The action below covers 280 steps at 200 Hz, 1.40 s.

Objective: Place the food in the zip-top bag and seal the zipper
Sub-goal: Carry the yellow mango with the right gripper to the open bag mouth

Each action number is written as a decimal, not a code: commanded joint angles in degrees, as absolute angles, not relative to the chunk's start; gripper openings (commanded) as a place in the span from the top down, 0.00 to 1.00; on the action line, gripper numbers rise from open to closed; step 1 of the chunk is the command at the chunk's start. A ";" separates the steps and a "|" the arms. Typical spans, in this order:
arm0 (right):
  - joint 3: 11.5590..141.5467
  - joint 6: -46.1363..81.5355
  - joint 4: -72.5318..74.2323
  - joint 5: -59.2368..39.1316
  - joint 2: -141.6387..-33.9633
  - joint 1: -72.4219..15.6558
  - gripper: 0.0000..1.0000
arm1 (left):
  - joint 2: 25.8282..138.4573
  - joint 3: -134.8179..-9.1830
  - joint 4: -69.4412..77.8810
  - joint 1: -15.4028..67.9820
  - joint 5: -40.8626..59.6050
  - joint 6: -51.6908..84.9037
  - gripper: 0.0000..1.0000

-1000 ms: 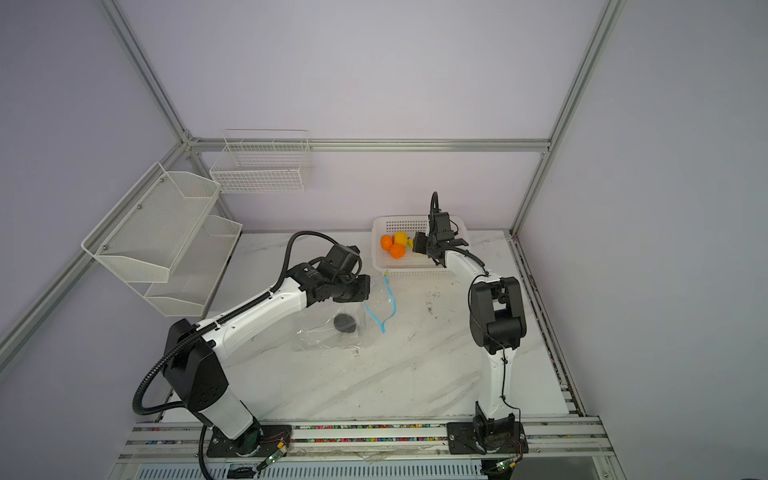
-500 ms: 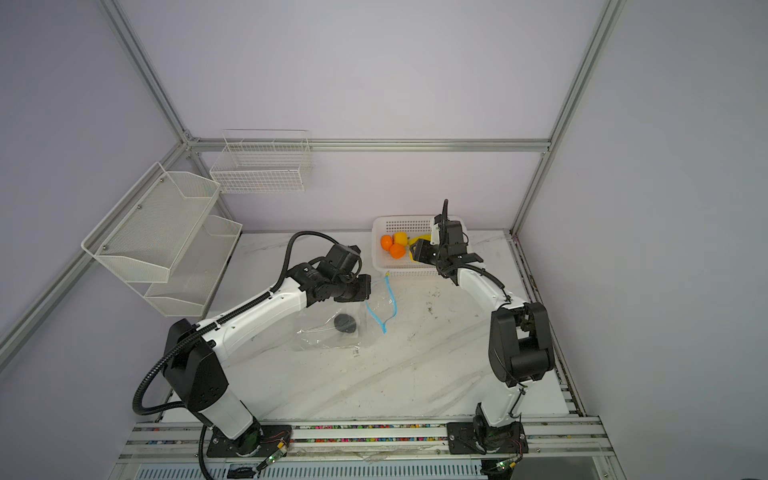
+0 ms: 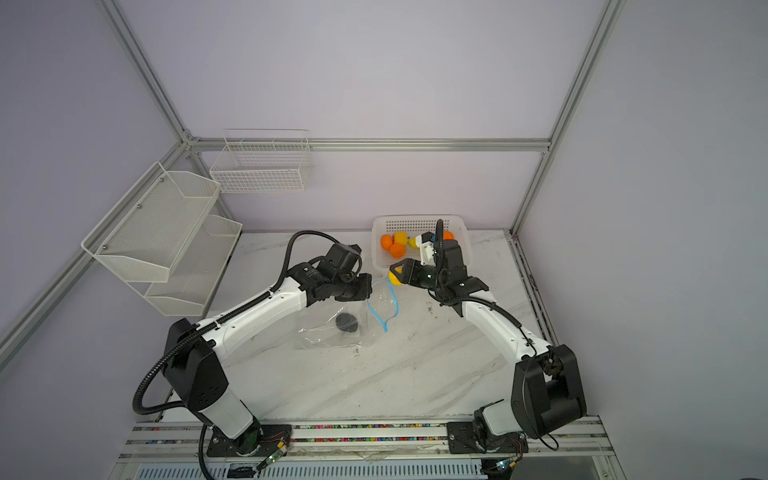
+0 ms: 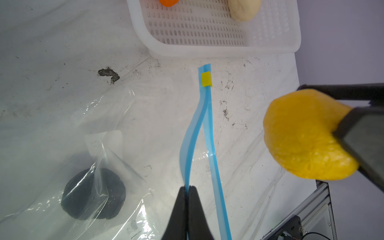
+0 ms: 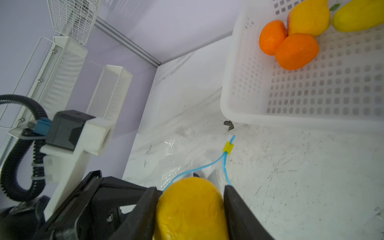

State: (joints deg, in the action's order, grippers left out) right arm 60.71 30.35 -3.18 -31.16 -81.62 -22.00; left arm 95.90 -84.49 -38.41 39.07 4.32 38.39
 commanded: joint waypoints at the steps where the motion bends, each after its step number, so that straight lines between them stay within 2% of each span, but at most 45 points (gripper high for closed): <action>1: 58.95 33.00 -2.83 -32.34 -80.94 -24.25 0.49 | 96.03 -86.65 -36.55 39.17 5.19 38.89 1.00; 85: 55.62 34.38 1.03 -32.87 -83.93 -27.33 0.49 | 95.39 -86.83 -36.64 39.28 5.36 39.03 1.00; 280: 57.35 29.80 -2.60 -33.22 -92.33 -30.26 0.46 | 94.57 -86.66 -36.61 39.29 5.45 39.30 1.00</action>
State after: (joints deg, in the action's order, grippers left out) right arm 56.03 30.89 -1.76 -32.67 -91.46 -29.69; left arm 95.90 -84.49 -38.41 39.09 4.51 38.54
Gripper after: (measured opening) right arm 0.537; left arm 0.047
